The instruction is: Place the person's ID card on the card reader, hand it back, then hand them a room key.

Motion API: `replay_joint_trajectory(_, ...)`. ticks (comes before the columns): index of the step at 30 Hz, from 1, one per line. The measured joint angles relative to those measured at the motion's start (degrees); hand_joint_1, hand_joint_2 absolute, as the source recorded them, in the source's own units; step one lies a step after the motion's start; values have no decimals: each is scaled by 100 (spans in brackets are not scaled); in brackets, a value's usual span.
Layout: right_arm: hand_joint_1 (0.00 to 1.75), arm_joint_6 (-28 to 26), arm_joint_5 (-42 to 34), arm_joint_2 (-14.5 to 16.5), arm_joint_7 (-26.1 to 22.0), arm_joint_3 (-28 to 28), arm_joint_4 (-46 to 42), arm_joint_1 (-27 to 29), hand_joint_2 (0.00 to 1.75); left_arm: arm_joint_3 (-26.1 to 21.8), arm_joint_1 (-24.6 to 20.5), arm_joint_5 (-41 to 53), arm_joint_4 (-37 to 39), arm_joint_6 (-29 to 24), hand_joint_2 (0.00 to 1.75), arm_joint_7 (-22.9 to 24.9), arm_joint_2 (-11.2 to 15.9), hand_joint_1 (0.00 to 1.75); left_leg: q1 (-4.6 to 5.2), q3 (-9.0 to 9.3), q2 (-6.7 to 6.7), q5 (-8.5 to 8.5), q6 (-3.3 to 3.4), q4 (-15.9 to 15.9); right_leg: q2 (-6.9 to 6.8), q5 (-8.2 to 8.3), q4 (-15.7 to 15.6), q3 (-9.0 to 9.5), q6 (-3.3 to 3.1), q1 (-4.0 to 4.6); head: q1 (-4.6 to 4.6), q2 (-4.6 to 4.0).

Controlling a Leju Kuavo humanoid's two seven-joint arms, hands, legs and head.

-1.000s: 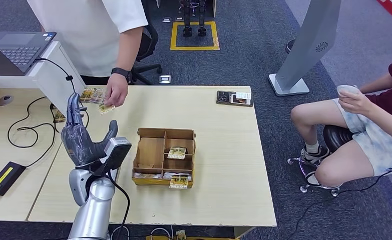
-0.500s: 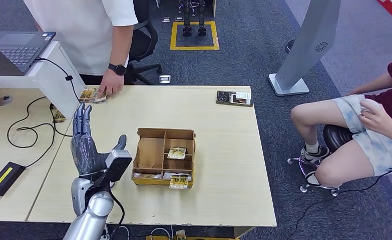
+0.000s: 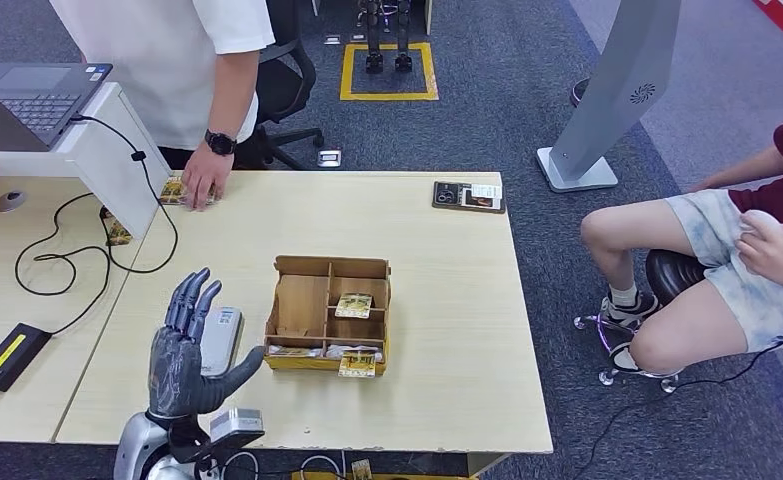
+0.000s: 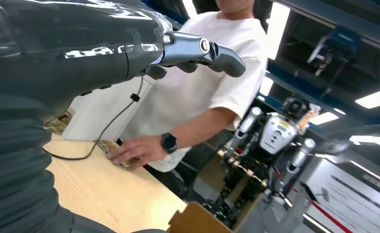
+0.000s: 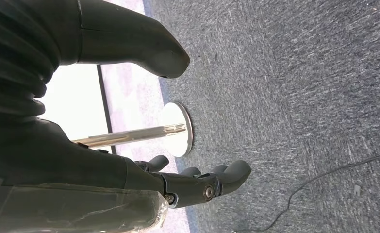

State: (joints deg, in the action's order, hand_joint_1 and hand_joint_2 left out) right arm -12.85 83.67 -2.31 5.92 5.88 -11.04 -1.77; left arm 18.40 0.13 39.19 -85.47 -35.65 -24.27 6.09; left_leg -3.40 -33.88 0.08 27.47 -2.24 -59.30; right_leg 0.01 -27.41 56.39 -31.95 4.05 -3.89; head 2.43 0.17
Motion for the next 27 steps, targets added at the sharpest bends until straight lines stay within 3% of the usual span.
replay_joint_trajectory(12,0,-15,5,-75,-74,78,0,8,175,304,563,204,-309,334,175,-259,630,0,0,-1,-1,1,1,0,-2,-3,0,0,3,0,0,0)
replay_joint_trajectory(19,0,15,9,-101,-71,149,0,-7,175,657,658,927,-288,409,175,251,1102,0,0,-1,-1,1,1,0,-2,-3,0,1,3,0,1,0)
replay_joint_trajectory(27,0,19,8,-104,-49,216,0,-17,175,858,530,2104,-4,194,175,1210,1190,0,0,0,-2,1,1,0,-2,-3,-1,1,3,0,1,0)
